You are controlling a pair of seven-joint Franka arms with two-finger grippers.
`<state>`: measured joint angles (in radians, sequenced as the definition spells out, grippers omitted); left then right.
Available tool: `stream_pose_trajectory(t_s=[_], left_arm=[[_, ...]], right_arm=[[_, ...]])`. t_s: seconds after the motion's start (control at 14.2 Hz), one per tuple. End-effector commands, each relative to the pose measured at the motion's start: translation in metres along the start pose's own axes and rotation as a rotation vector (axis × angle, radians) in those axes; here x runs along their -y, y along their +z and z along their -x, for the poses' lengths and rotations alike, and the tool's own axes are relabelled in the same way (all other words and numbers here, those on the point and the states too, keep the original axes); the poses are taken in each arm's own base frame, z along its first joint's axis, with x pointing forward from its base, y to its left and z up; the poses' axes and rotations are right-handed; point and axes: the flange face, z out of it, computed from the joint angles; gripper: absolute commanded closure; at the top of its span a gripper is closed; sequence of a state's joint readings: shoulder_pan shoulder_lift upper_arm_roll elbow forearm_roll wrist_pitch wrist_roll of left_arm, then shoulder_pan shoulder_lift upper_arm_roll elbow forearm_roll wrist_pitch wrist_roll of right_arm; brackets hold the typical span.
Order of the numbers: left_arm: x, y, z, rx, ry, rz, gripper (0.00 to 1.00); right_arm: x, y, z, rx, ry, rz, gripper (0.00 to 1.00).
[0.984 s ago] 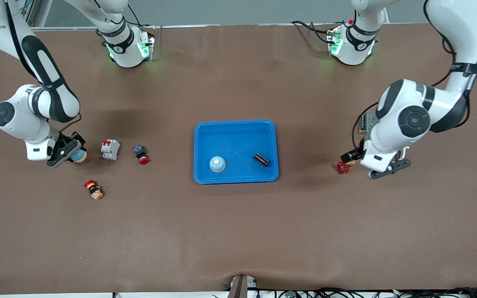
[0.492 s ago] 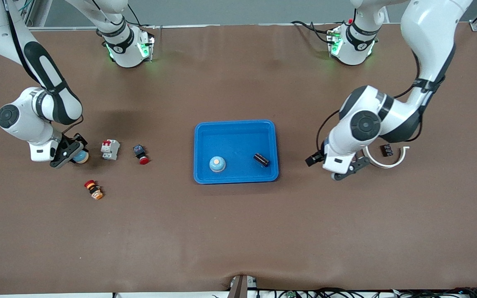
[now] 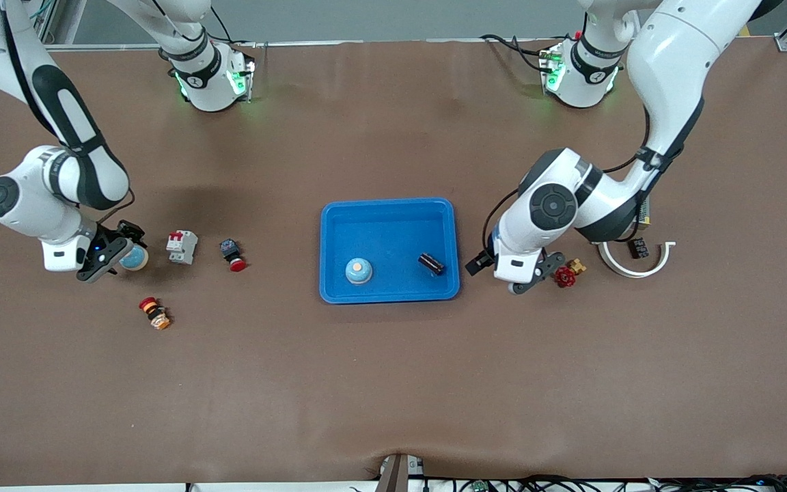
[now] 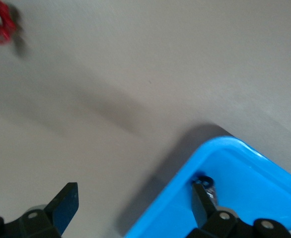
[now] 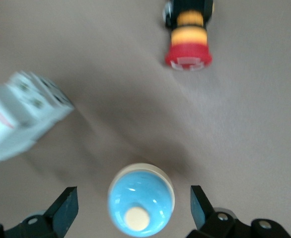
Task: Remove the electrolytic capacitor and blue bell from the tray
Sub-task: 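Grasp the second capacitor with the left gripper while the right gripper grasps the bell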
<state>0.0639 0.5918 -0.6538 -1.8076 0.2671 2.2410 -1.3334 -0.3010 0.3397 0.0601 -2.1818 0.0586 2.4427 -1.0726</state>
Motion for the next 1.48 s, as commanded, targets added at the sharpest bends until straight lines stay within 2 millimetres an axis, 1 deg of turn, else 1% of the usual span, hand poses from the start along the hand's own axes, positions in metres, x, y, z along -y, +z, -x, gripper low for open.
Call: stream_pose_trajectory(t_s=[0.0,0.07,0.21,0.35,0.42,0.56,0.7,0.84,1.05,1.12,1.19,1.27,1.41], left_arm=[[-0.025,0.009,0.021,0.021,-0.067,0.016,0.0],[-0.033,0.011,0.028,0.026,-0.092,0.022,0.0],[-0.049,0.018,0.037,0.036,-0.144,0.042,0.07],[-0.06,0.032,0.042,0.025,-0.192,0.051,0.14],[-0.064,0.042,0.045,0.012,-0.209,0.045,0.16],[-0.073,0.056,0.052,-0.008,-0.247,0.046,0.2],[-0.08,0.071,0.061,-0.013,-0.278,0.052,0.21],[-0.082,0.081,0.067,-0.014,-0.279,0.053,0.22],[-0.081,0.096,0.066,-0.017,-0.281,0.044,0.27],[-0.079,0.101,0.063,-0.018,-0.287,0.041,0.31],[-0.08,0.102,0.062,-0.017,-0.285,0.047,0.38],[-0.079,0.103,0.062,-0.017,-0.284,0.046,0.49],[-0.079,0.102,0.061,-0.02,-0.28,0.047,0.8]], right_arm=[[0.007,-0.085,-0.048,0.021,0.096,-0.085,0.0],[0.015,-0.114,-0.066,0.042,0.132,-0.094,0.0],[0.038,-0.159,-0.099,0.075,0.196,-0.097,0.0],[0.07,-0.193,-0.132,0.109,0.275,-0.099,0.0],[0.089,-0.204,-0.151,0.124,0.324,-0.097,0.0],[0.128,-0.22,-0.187,0.142,0.419,-0.08,0.0],[0.168,-0.231,-0.22,0.121,0.522,-0.054,0.0],[0.204,-0.242,-0.251,0.083,0.624,-0.031,0.0],[0.263,-0.239,-0.294,-0.003,0.748,-0.009,0.0],[0.277,-0.232,-0.306,-0.025,0.79,-0.009,0.0],[0.291,-0.223,-0.318,-0.047,0.81,-0.011,0.0],[0.301,-0.212,-0.329,-0.066,0.829,-0.014,0.0],[0.309,-0.186,-0.347,-0.091,0.875,-0.02,0.0]])
